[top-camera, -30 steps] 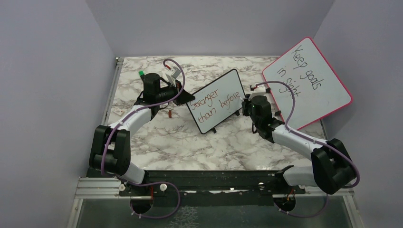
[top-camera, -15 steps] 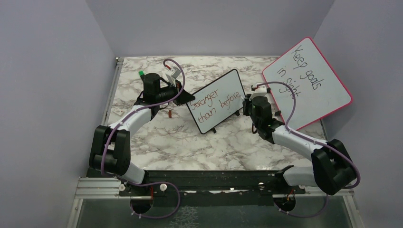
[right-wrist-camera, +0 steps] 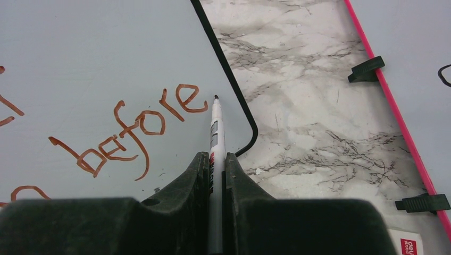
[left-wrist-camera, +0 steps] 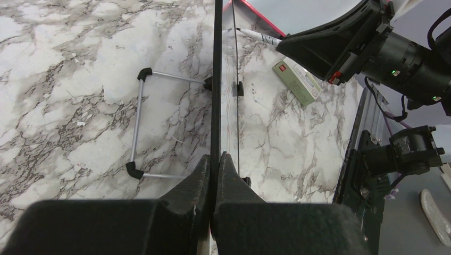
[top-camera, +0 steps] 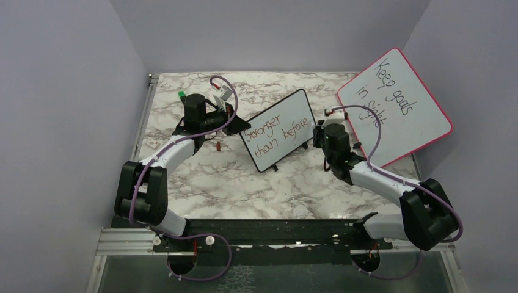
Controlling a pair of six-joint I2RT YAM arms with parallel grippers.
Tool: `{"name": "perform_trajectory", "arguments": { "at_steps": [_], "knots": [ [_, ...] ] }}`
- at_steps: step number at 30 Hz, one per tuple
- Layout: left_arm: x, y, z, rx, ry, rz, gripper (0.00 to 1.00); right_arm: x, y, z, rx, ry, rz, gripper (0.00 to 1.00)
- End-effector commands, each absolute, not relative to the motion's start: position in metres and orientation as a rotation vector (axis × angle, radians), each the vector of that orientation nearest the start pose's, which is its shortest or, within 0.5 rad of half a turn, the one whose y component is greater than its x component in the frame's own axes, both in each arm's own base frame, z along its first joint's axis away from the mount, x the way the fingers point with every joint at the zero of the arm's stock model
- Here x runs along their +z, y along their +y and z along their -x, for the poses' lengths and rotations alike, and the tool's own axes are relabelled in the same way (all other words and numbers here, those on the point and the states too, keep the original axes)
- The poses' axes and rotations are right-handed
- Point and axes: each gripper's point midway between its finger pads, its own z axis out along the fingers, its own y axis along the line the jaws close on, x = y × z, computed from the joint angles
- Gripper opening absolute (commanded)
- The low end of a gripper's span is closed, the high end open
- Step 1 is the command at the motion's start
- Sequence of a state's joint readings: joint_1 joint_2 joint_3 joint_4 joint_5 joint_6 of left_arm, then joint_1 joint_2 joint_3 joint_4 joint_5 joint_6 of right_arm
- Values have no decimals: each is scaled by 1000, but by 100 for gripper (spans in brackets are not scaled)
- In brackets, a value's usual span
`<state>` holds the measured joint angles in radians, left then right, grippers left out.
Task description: Write a sentence on the whiteboard
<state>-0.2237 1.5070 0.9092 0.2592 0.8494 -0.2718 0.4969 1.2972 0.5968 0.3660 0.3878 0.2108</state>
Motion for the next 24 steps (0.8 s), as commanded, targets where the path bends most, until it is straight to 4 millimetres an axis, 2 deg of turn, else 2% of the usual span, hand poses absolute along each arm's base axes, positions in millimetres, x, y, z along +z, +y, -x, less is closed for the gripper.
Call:
{"name": "perform_trajectory", "arguments": {
  "at_steps": [1, 14, 24],
  "knots": [
    [158, -216, -352, -1086, 1989, -530, 0, 150, 130, -377, 122, 1823, -45, 1],
    [157, -216, -352, -1086, 1990, -533, 0, 142, 140, -379, 163, 1853, -11, 1],
    [164, -216, -354, -1079, 1976, -508, 0, 167, 126, -362, 167, 1817, -61, 1]
  ]
}}
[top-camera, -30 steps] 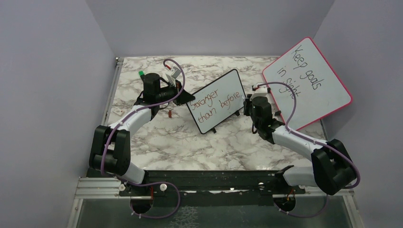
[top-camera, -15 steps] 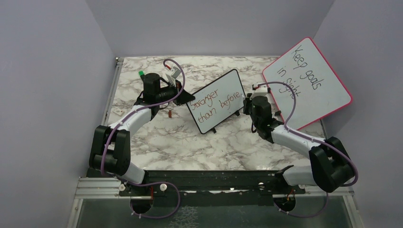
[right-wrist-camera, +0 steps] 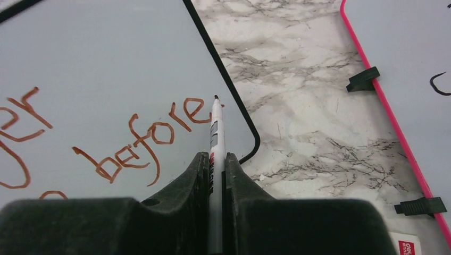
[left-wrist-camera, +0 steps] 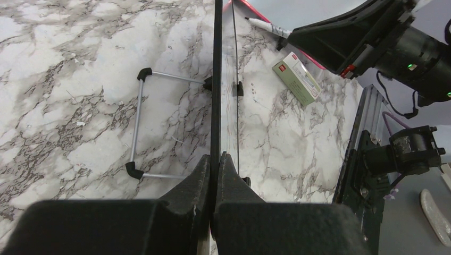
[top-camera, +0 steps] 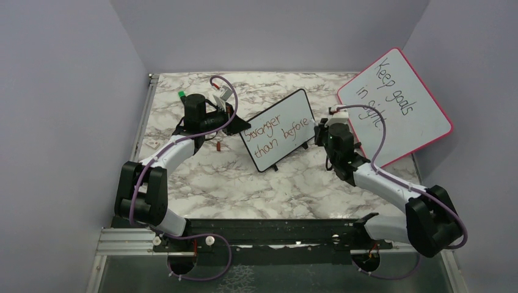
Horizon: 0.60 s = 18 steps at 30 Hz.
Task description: Write a sentence on the whiteboard
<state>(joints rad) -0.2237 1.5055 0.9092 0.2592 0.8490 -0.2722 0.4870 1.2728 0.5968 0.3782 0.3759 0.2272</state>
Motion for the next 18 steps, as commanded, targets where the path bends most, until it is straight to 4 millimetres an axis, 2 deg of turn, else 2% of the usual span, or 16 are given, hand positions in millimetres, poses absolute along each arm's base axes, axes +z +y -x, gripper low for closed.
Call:
{"name": "perform_trajectory", "arguments": {
  "at_steps": [1, 3, 5, 14, 18],
  "knots": [
    [167, -216, -355, -1078, 1971, -503, 0, 173, 124, -359, 169, 1806, -68, 1],
    [172, -216, -357, -1075, 1959, -489, 1, 178, 119, -354, 166, 1801, -75, 1],
    [176, -215, -359, -1067, 1953, -472, 7, 185, 116, -347, 168, 1792, -80, 1],
    [214, -207, -372, -1001, 1910, -361, 49, 216, 103, -318, 207, 1728, -82, 1],
    [230, -197, -377, -934, 1907, -276, 59, 227, 99, -309, 227, 1692, -90, 1]
  ]
}}
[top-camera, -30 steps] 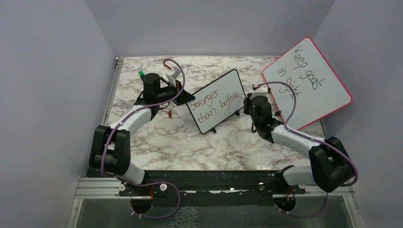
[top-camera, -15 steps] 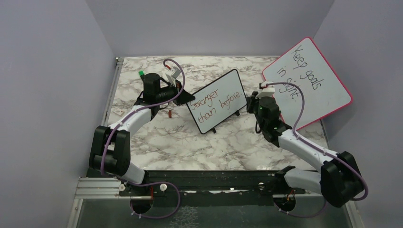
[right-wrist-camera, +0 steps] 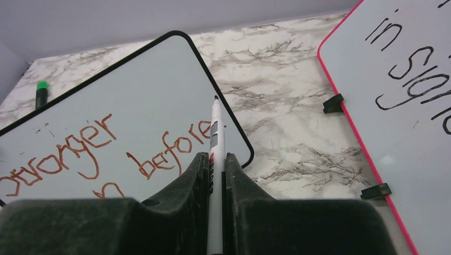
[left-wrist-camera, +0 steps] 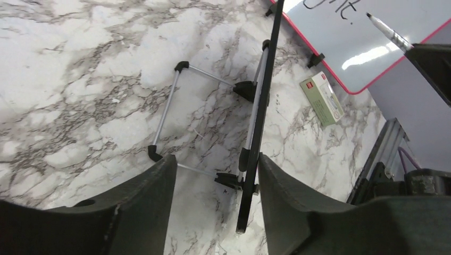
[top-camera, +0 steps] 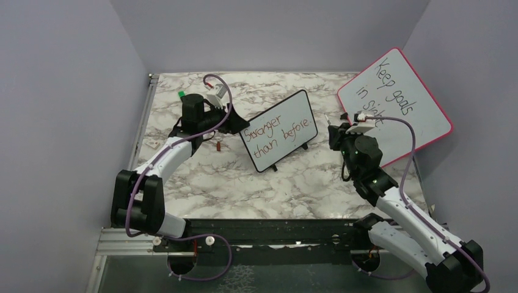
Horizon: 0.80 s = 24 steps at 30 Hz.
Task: Write a sentence on the whiteboard
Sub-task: Write a sentence on the whiteboard, then close the whiteboard marker at the center of the board.
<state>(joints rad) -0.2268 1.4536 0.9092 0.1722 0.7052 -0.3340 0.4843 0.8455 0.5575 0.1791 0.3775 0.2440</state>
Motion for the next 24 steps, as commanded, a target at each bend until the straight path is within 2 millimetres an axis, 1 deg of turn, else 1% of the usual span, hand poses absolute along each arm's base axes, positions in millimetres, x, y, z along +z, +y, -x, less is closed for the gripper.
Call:
{"name": "perform_trajectory", "arguments": {
  "at_steps": [1, 3, 5, 6, 8, 12, 15, 18, 21, 24],
  "knots": [
    [232, -194, -376, -918, 1916, -252, 62, 229, 99, -308, 234, 1684, -89, 1],
    [239, -187, -376, -877, 1922, -216, 65, 235, 97, -305, 242, 1665, -93, 1],
    [244, -179, -377, -824, 1926, -175, 79, 238, 97, -301, 256, 1646, -93, 1],
    [243, -172, -376, -788, 1945, -145, 84, 239, 97, -300, 264, 1639, -90, 1],
    [241, -159, -376, -709, 1975, -76, 98, 242, 99, -298, 280, 1624, -84, 1],
    [236, -130, -375, -554, 2020, 55, 99, 246, 103, -294, 311, 1612, -61, 1],
    [233, -112, -375, -461, 2034, 115, 99, 247, 102, -291, 324, 1598, -62, 1],
    [226, -92, -378, -371, 2064, 172, 99, 250, 103, -287, 341, 1587, -56, 1],
    [210, -80, -380, -282, 2120, 206, 99, 253, 102, -285, 347, 1576, -57, 1],
    [187, -78, -377, -259, 2194, 229, 95, 255, 101, -282, 351, 1565, -60, 1]
  ]
}}
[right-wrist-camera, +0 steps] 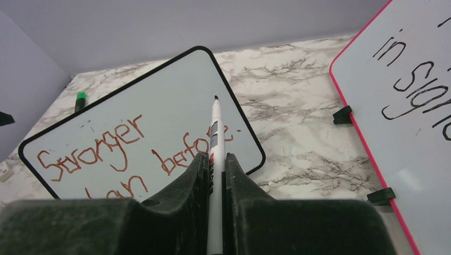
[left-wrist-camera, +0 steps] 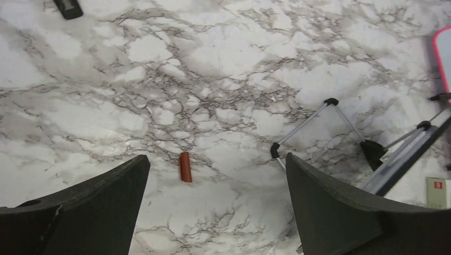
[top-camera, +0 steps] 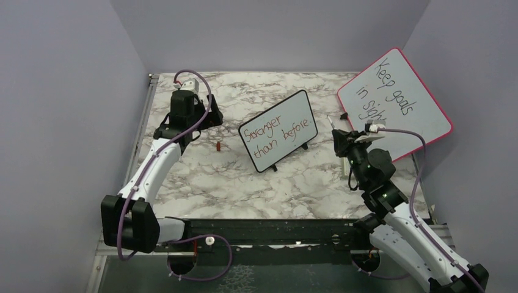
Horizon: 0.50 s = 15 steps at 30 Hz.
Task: Write a sentence on the whiteboard
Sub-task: Close the whiteboard marker at the center of the board.
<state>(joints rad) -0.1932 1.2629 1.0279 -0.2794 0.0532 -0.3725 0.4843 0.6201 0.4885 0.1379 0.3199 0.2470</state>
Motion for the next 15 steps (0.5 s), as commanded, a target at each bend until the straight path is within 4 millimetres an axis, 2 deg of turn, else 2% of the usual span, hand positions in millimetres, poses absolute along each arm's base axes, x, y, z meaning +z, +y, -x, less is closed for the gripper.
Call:
{"name": "perform_trajectory", "arguments": {
  "at_steps": [1, 9, 15],
  "knots": [
    [179, -77, -376, -247, 2218, 234, 91, 256, 101, -282, 353, 1561, -60, 1],
    [122, -82, -369, -234, 2424, 229, 80, 256, 104, -280, 376, 1559, -53, 1],
    [88, -84, -364, -212, 2536, 210, 72, 257, 104, -279, 385, 1552, -53, 1]
  ]
}}
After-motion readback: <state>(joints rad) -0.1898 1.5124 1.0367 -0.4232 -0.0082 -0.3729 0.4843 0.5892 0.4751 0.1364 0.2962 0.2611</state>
